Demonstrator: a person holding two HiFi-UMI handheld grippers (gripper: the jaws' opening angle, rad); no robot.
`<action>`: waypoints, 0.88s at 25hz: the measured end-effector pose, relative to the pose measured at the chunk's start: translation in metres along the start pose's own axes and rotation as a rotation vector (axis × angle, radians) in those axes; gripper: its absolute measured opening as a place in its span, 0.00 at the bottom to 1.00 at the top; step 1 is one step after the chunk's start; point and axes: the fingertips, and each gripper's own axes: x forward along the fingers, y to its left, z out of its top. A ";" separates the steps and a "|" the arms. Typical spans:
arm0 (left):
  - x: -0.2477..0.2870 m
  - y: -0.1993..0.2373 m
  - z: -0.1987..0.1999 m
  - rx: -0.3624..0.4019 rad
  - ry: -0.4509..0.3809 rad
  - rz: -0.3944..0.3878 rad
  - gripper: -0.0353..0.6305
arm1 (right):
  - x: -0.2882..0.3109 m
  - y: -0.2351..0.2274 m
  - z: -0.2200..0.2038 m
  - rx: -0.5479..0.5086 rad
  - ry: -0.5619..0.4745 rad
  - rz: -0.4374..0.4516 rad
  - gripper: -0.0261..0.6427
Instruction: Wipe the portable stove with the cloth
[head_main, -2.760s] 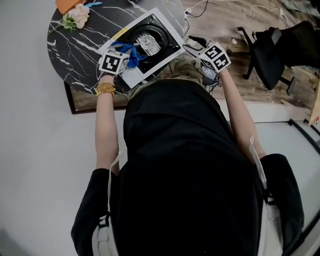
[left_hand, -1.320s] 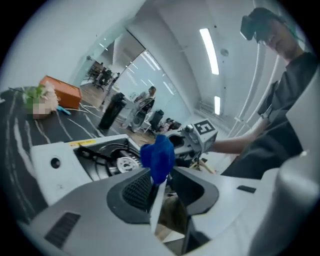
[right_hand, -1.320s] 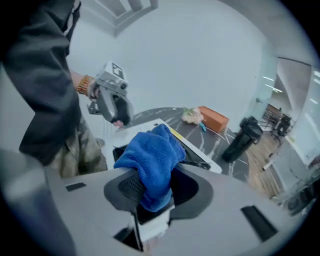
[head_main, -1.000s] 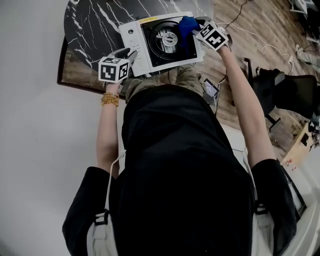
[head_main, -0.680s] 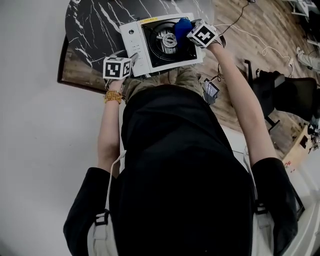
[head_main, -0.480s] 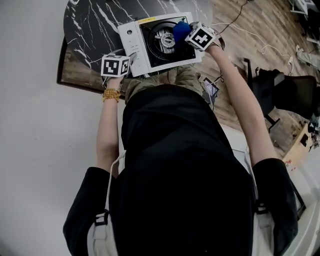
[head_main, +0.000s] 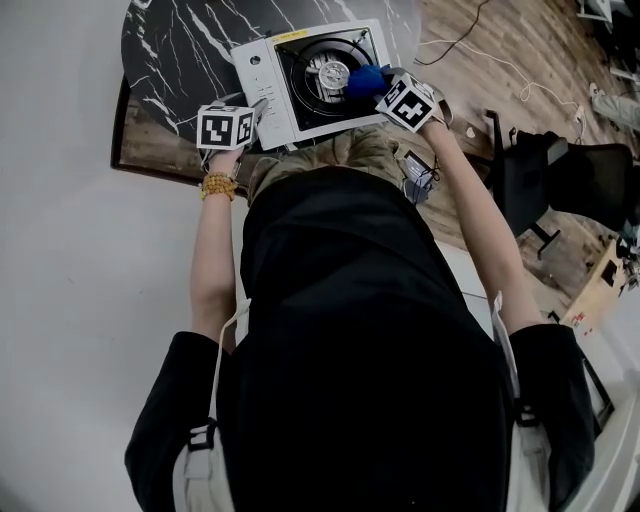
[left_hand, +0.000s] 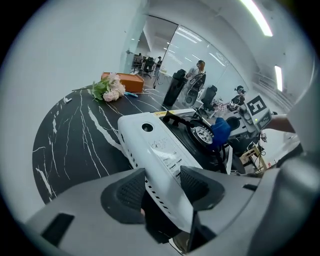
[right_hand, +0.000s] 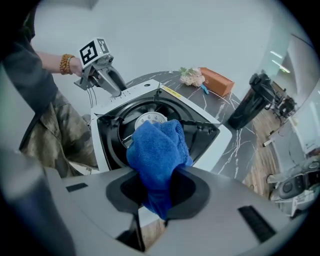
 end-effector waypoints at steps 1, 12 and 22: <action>0.000 0.000 0.000 0.009 0.002 0.004 0.39 | 0.000 -0.001 0.000 0.017 -0.020 -0.008 0.15; -0.001 -0.004 0.001 0.090 0.027 0.014 0.39 | 0.000 -0.003 0.000 0.051 -0.043 -0.025 0.15; -0.004 -0.017 0.014 0.368 0.112 0.059 0.32 | 0.005 -0.014 0.005 -0.134 0.093 0.020 0.15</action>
